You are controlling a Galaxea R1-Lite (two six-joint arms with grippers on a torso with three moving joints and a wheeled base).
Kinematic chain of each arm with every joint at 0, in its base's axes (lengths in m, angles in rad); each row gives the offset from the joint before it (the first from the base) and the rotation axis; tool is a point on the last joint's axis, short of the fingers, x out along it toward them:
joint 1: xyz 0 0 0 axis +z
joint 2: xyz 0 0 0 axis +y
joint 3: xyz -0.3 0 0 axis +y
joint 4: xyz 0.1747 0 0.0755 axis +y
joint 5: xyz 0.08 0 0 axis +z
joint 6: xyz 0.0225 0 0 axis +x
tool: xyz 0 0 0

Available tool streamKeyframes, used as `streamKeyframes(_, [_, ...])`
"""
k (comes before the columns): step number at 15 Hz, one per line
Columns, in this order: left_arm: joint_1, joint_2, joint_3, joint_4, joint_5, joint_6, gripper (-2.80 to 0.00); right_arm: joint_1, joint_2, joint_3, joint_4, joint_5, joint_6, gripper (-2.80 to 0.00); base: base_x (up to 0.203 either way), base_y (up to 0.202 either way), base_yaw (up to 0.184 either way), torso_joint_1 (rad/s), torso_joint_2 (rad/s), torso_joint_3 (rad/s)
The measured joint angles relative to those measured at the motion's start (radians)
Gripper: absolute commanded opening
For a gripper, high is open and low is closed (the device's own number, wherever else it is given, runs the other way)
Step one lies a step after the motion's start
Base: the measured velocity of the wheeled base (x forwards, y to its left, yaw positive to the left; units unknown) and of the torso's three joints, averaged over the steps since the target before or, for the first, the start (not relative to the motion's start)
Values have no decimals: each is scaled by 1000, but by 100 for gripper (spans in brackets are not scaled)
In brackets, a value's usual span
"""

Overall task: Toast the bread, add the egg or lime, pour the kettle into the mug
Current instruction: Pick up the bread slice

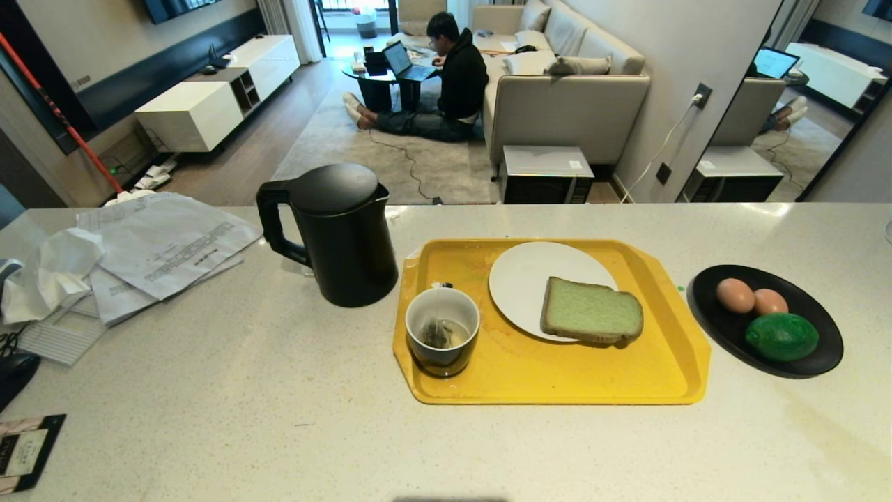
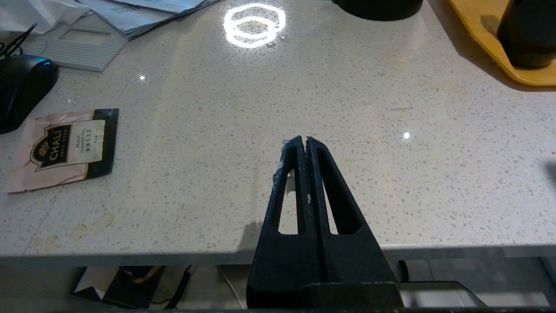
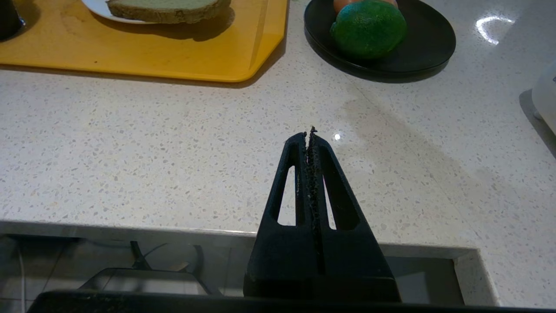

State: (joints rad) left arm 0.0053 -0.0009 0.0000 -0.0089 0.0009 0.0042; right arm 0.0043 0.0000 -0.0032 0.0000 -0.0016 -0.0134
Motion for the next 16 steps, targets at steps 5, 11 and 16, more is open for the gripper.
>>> streamKeyframes(5, [0, 0, 0, 0, 0, 0, -280, 0, 0, 0, 0, 0, 0, -280, 0, 0, 0, 0, 0, 0])
streamKeyframes(11, [0, 0, 0, 0, 0, -1, -280, 0, 0, 0, 0, 0, 0, -280, 0, 0, 0, 0, 0, 0])
streamKeyframes(16, [0, 0, 0, 0, 1, 0, -280, 0, 0, 0, 0, 0, 0, -280, 0, 0, 0, 0, 0, 0])
